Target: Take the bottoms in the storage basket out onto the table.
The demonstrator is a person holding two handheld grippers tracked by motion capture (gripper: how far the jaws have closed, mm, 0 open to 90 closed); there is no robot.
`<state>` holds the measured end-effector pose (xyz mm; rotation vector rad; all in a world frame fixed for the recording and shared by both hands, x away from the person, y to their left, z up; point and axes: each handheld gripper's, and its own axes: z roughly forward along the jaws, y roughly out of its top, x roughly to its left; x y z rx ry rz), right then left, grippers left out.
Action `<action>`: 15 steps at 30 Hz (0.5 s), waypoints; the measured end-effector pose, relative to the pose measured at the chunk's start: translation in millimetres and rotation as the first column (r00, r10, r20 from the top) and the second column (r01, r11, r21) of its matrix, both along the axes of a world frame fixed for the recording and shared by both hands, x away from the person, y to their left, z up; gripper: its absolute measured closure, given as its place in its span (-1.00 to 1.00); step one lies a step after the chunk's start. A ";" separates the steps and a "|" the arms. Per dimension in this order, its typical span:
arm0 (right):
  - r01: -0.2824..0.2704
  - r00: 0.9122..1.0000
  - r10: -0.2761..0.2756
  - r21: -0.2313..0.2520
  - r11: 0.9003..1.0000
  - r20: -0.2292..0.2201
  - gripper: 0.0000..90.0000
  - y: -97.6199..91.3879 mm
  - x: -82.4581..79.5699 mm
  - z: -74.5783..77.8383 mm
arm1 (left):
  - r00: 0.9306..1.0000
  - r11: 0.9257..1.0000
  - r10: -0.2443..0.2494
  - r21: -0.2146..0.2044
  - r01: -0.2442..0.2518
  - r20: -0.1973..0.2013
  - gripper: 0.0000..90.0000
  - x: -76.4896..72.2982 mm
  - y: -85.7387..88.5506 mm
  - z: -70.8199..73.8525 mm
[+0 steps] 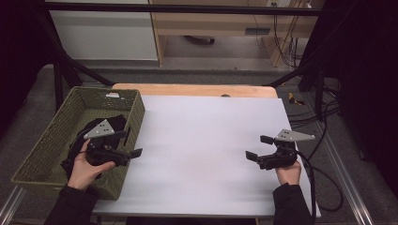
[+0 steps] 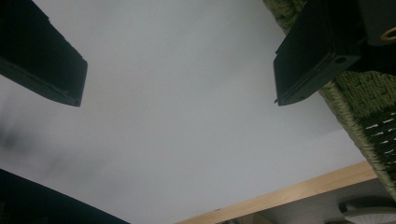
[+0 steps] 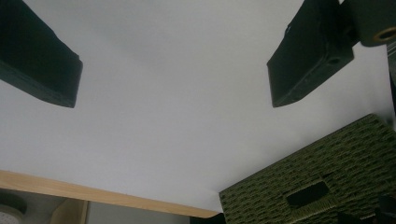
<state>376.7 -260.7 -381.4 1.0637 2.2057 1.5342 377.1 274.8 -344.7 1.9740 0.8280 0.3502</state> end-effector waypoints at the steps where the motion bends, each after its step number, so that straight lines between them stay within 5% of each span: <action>1: -0.002 1.000 0.002 -0.002 1.000 -0.001 -0.92 0.2 0.3 -0.3 | 1.000 1.000 0.002 0.002 -0.002 -0.002 -0.94 0.1 1.4 0.7; 15: -0.010 1.000 0.010 -0.008 1.000 -0.008 -0.92 1.7 1.3 -1.7 | 0.999 0.999 0.036 0.030 -0.036 -0.013 -0.94 1.3 9.8 5.5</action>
